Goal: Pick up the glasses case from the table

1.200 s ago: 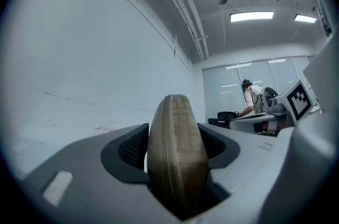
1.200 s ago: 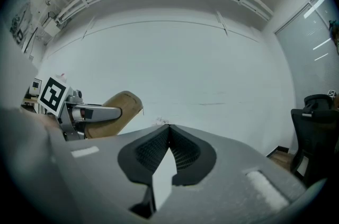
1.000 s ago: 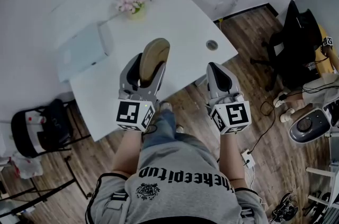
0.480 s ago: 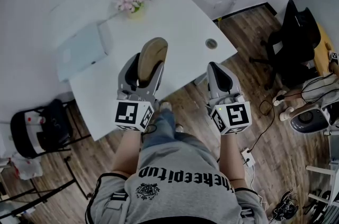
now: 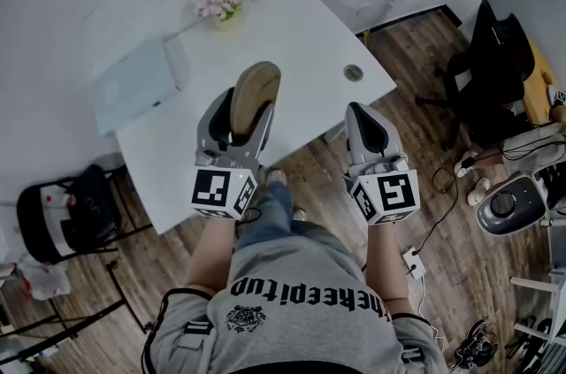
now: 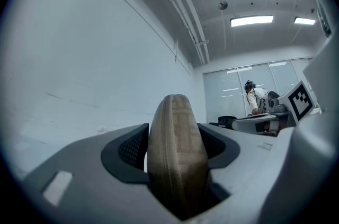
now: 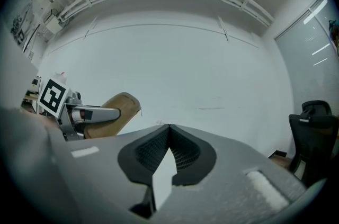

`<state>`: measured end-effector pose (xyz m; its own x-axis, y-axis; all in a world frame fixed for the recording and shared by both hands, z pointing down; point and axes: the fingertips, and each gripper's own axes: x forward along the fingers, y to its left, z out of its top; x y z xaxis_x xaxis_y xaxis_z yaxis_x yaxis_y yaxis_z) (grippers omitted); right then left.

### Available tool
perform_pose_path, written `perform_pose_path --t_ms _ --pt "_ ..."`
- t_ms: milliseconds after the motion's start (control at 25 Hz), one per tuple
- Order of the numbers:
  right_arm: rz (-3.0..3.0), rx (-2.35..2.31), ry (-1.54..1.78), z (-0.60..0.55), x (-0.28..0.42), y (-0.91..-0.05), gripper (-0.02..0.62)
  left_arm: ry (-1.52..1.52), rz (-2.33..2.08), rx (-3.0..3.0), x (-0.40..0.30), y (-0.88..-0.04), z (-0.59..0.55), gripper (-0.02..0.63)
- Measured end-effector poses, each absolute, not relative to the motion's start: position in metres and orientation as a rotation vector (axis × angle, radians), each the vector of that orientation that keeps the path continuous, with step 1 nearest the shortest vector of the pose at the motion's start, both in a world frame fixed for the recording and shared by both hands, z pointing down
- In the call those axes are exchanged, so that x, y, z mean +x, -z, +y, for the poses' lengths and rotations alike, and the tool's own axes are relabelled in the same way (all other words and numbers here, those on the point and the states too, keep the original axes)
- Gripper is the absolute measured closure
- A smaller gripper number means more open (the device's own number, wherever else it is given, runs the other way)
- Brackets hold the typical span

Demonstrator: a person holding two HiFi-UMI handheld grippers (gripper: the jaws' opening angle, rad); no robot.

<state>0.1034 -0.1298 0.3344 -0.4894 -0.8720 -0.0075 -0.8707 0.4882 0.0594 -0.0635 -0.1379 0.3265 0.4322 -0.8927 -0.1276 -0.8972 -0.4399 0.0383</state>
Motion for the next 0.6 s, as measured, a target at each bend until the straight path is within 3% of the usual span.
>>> perform_pose_path --t_ms 600 --pt "-2.701 1.575 0.090 -0.1308 0.0949 -0.3331 0.594 -0.205 1.650 -2.623 -0.0720 -0.3224 -0.1359 0.318"
